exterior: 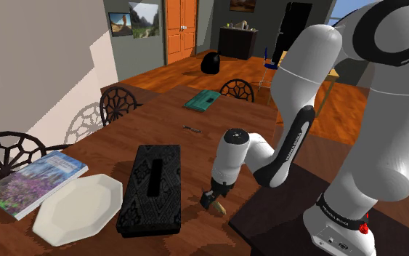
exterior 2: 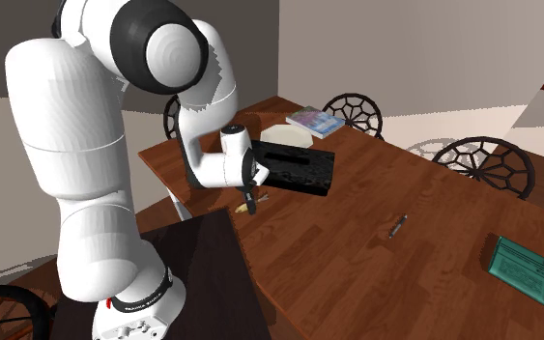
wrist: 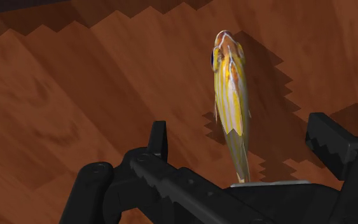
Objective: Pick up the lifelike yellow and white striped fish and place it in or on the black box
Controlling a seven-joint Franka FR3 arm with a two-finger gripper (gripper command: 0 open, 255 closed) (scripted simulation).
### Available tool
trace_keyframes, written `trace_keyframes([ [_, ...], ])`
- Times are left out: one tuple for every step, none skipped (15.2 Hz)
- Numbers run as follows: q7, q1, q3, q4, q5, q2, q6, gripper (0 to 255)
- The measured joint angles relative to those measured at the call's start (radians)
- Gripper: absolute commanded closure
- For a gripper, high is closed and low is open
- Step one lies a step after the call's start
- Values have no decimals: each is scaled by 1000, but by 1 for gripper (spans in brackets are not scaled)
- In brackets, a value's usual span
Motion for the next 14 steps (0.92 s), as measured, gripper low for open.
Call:
trace_keyframes([
  [1,1,-1,0,-2,1,1,0],
  [2,2,-3,1,-3,1,1,0],
  [2,2,-3,1,-4,1,1,0],
  [2,2,-3,1,-4,1,1,255],
  [2,2,-3,1,-4,1,1,255],
  [2,2,-3,1,-4,1,1,255],
  [2,2,-3,1,-4,1,1,255],
  [3,2,-3,1,-4,1,1,255],
  [3,2,-3,1,-4,1,1,255],
  [3,2,-3,1,-4,1,1,255],
  [3,2,-3,1,-4,1,1,255],
  [3,2,-3,1,-4,1,1,255],
  [3,2,-3,1,-4,1,1,255],
  [3,2,-3,1,-4,1,1,255],
])
